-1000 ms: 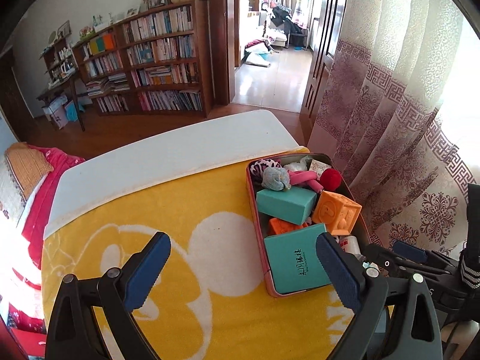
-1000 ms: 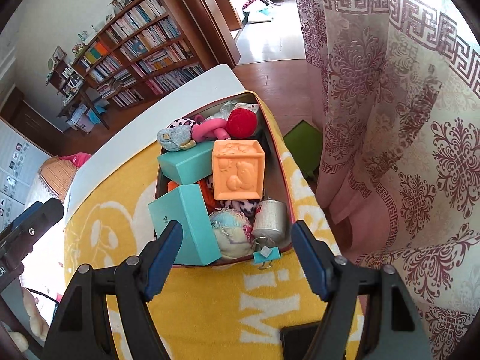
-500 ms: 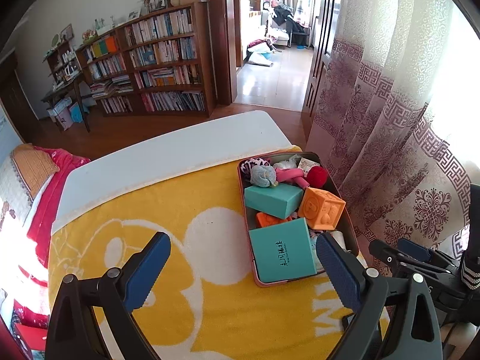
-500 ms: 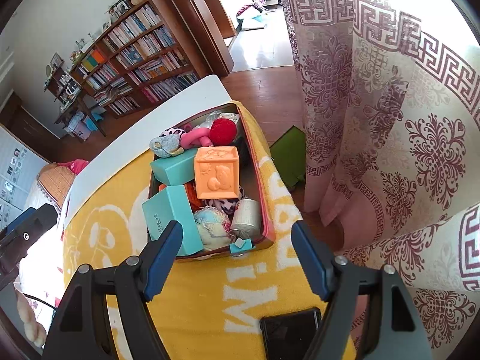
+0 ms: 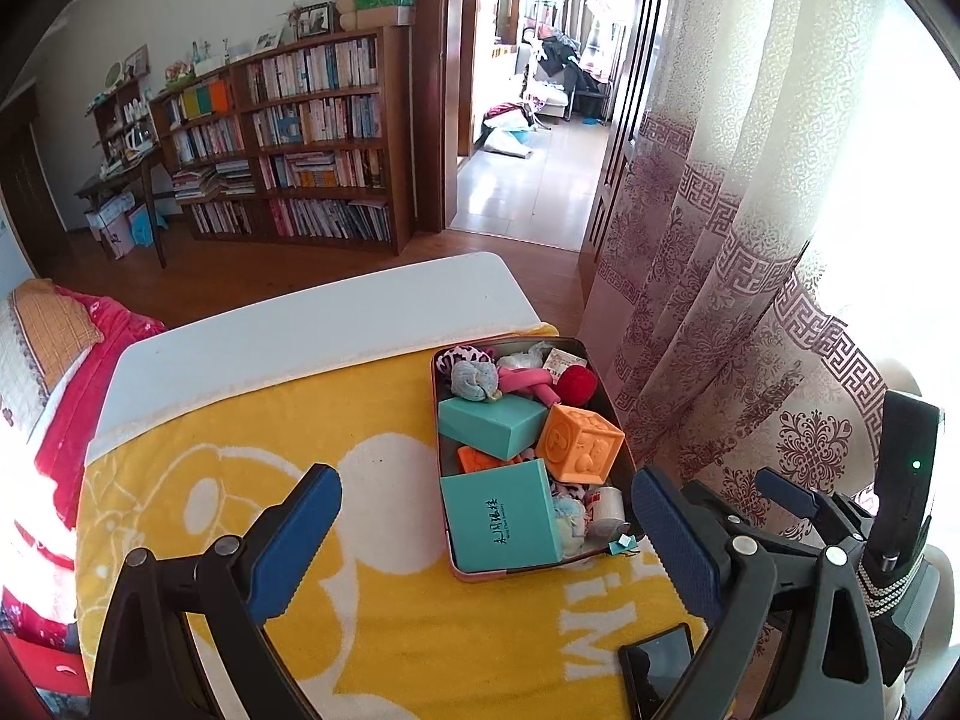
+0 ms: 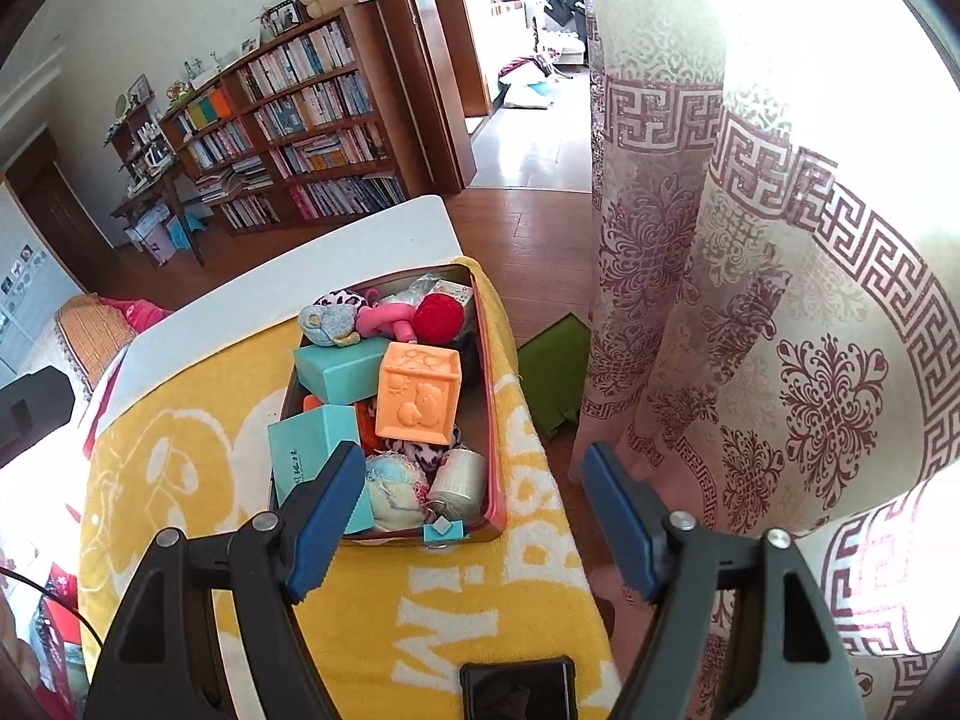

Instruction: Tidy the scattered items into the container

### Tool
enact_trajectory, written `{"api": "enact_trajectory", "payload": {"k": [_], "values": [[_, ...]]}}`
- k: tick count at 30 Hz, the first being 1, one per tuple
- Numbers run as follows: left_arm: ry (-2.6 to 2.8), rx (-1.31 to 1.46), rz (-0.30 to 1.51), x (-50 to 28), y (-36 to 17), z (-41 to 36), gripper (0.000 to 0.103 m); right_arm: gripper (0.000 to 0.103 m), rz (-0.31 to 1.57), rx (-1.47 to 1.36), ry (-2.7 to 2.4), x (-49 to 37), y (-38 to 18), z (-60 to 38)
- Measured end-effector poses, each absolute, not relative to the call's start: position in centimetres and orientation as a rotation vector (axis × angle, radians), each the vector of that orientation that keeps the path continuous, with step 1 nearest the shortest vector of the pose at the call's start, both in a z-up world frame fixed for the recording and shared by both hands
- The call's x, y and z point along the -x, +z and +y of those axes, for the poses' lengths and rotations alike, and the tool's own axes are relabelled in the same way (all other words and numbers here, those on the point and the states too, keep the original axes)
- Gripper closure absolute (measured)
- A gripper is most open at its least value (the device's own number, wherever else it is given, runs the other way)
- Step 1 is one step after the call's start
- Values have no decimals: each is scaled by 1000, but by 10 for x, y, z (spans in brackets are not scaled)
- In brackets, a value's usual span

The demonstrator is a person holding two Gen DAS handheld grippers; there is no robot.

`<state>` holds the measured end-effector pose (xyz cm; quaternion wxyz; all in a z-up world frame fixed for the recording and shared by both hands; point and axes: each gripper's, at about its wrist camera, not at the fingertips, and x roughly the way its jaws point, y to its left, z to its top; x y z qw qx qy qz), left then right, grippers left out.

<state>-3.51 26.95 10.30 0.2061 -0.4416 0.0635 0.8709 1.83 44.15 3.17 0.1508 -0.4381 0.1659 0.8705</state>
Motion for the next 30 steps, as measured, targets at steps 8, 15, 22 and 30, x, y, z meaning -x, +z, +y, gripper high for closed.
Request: {"api": "enact_trajectory", "payload": {"k": [8,15,22,30], "values": [[2431,1287,149,32,94,257,4,24,479,1330,2516,-15,28,418],[2423,1354,221,27,73,252,4,24,441,1371,2508,-22,18,397],[2371,1368,237,23,65,254,4,24,431,1371,2492,-25,15,393],[2338,1380,236,24,63,260,4,24,435,1370,2478,-28,13,393]]}}
